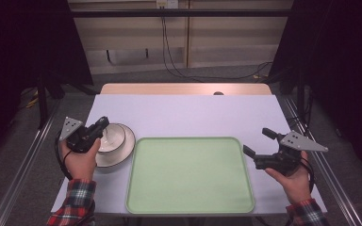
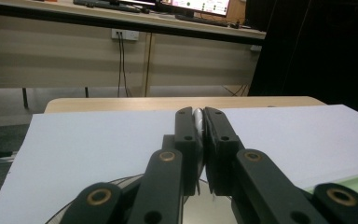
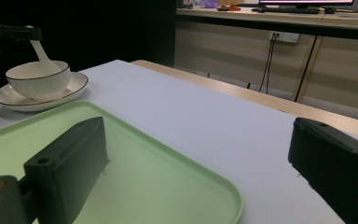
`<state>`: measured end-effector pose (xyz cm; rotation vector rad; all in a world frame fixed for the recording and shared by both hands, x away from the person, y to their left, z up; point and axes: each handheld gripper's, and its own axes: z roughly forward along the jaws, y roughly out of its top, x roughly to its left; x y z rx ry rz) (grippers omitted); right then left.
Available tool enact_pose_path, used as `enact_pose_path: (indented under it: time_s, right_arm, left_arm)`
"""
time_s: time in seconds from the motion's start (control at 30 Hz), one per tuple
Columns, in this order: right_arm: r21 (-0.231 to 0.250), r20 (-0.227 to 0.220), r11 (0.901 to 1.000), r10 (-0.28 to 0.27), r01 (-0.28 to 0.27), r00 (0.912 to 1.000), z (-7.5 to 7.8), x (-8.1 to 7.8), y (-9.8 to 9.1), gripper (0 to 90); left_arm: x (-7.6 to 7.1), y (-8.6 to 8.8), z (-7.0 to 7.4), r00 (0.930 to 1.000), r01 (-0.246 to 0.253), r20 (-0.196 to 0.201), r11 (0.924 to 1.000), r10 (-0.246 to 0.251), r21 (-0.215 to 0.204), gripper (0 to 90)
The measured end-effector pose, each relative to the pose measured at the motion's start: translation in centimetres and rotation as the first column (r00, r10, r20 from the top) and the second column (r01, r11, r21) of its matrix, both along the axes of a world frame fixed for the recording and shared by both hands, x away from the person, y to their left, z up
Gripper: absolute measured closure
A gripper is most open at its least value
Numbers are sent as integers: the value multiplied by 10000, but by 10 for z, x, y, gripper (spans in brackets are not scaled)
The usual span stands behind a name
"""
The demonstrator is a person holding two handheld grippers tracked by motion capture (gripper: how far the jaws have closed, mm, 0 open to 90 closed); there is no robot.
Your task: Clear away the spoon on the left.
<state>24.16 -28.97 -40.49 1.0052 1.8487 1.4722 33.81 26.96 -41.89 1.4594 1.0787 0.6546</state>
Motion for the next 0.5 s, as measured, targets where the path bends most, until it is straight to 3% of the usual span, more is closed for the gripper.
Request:
enact_pose_path:
  time_s: [0.37, 0.5]
  right_arm:
    - [31, 19, 10000, -17, 17, 10000, 0, 0, 0, 39]
    - [18, 8, 10000, -24, 24, 10000, 0, 0, 0, 39]
  left_arm:
    - [-3, 5, 3, 9998, 142, -161, 9999, -143, -69, 850]
    - [-5, 5, 8, 9998, 199, -38, 9994, -201, -292, 850]
